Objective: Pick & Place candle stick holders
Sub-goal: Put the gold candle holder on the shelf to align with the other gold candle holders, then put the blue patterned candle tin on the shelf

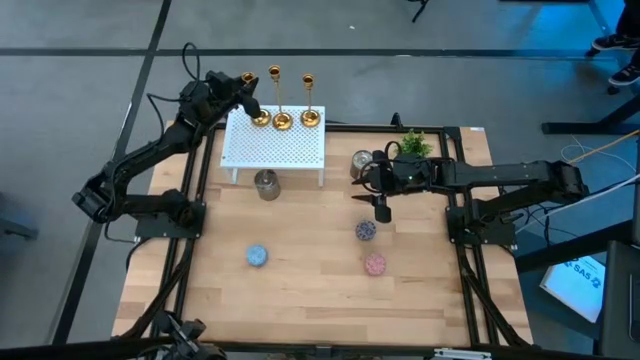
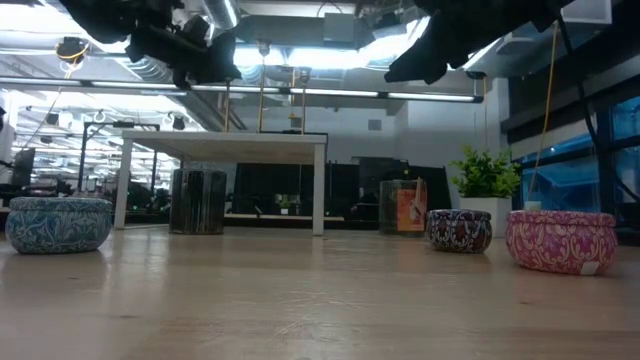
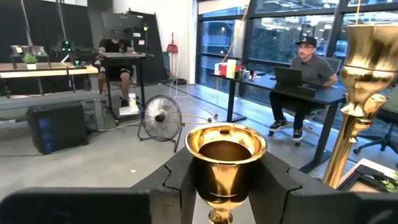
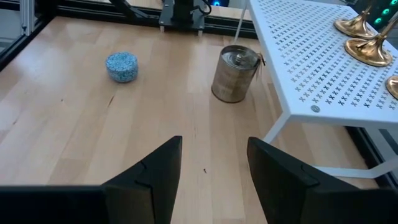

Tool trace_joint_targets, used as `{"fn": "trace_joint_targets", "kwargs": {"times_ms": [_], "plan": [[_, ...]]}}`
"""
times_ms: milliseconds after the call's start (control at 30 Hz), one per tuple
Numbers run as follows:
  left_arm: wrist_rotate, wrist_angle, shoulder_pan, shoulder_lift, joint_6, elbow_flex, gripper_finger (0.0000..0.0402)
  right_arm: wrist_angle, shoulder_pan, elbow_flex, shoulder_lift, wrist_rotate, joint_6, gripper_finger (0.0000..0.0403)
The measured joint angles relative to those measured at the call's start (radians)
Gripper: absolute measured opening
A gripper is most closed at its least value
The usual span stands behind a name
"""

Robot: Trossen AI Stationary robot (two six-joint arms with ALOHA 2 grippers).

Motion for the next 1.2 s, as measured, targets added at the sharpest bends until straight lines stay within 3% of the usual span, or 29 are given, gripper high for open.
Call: {"fn": "trace_joint_targets", "kwargs": {"times_ms": [433,900,1200], "plan": [[0.061,-0.010,0.000,-0.010,-0.004,0.000,0.0158,0.000,0.000,0.000,0.000,0.002,0.000,0.0186],[0.059,-0.166,0.000,-0.091,0.028,0.000,0.0253,-0.002,0.001,0.000,0.000,0.002,0.003,0.0185],[0.061,-0.305,0.000,-0.198,0.053,0.000,0.0263,-0.015,0.001,0.000,0.000,0.000,0.023,0.0185]]}}
